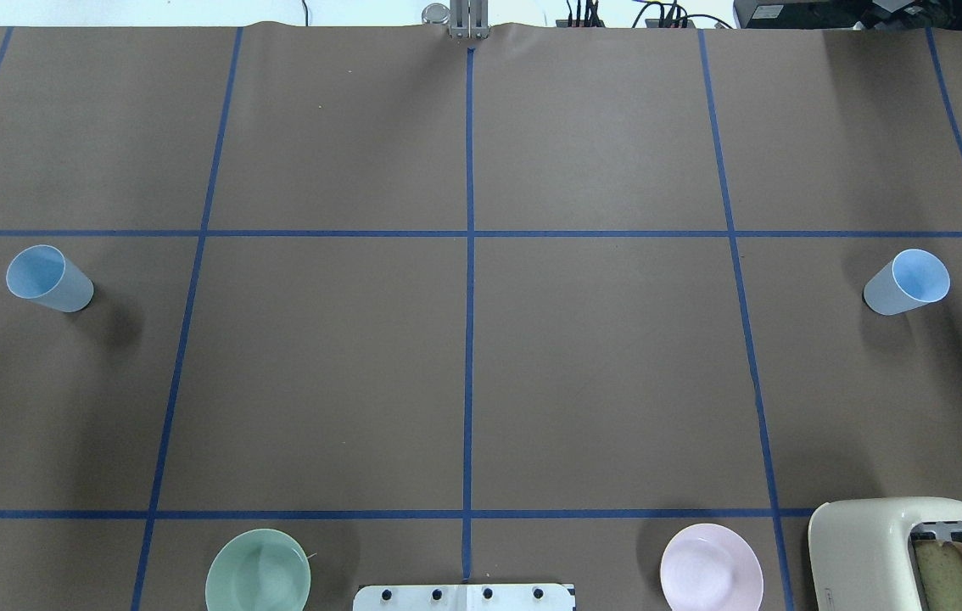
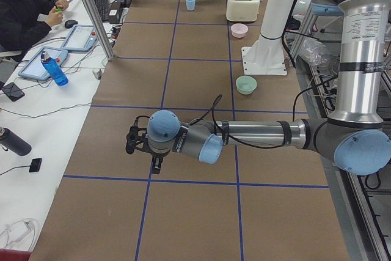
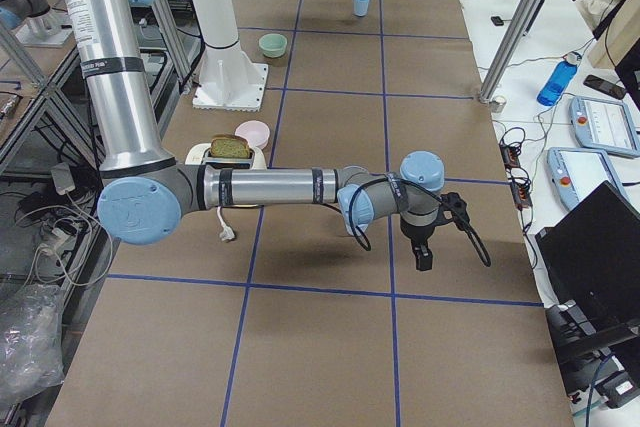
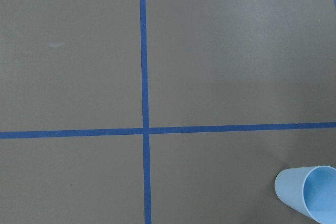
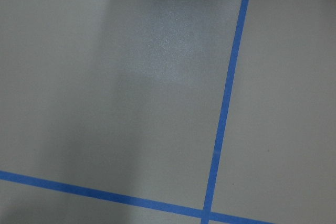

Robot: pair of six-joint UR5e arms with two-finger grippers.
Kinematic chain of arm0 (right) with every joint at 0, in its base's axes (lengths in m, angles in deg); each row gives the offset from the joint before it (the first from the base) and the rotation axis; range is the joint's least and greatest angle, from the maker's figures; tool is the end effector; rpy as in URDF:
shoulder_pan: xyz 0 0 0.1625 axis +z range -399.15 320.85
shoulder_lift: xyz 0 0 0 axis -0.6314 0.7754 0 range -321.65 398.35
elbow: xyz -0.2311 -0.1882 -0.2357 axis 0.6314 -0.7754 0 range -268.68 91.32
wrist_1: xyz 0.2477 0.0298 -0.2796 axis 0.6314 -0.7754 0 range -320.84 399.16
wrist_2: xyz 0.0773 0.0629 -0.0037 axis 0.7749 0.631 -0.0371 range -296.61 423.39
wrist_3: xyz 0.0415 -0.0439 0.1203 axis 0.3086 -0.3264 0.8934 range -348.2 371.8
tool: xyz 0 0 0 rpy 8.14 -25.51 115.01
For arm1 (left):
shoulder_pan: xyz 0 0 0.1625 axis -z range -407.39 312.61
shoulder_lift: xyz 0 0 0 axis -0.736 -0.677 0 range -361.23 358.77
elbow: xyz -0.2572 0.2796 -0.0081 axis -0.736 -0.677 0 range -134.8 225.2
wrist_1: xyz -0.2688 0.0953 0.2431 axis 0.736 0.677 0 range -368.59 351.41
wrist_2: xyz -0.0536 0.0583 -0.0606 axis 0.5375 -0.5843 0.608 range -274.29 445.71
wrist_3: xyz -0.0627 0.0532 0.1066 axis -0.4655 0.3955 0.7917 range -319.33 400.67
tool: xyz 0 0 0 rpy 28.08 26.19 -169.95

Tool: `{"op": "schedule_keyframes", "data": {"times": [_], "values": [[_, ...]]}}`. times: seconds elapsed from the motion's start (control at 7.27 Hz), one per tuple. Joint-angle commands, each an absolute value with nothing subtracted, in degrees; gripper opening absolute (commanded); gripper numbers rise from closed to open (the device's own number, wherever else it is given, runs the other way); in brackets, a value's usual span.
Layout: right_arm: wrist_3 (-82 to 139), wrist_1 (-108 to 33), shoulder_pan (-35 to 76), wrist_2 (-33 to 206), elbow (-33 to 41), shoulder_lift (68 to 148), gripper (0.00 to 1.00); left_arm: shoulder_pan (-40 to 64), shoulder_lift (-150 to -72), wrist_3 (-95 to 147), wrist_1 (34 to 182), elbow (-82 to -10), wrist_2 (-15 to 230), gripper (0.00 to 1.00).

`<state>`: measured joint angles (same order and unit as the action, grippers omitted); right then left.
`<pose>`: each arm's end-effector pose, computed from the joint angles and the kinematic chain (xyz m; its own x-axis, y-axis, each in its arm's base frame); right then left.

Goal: Stack blue cups with both arms

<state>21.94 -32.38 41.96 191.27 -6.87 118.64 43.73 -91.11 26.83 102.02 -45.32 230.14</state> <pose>-0.0339 -0.5455 0.5936 0.7612 -0.1606 0.6283 0.0113 0.9720 0.2347 -0.0330 -0.4700 0.5774 0.5658 0.0486 -0.8231 0.1583 0.9733 0.1663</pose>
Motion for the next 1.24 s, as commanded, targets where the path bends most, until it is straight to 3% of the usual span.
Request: {"op": "schedule_keyframes", "data": {"times": [0.0,0.41,1.1], "values": [[35.2,-24.1,38.0,191.7,-1.8,124.8,1.00,38.0,-94.3,21.0,102.8,-46.1,226.7,0.98],[38.9,-22.3,34.9,194.5,7.9,133.3,1.00,28.0,-94.1,8.3,109.4,-47.5,220.3,0.98],[41.6,-22.4,31.5,193.9,5.5,130.4,1.00,17.4,-93.8,3.1,114.6,-46.6,215.3,0.98]]}}
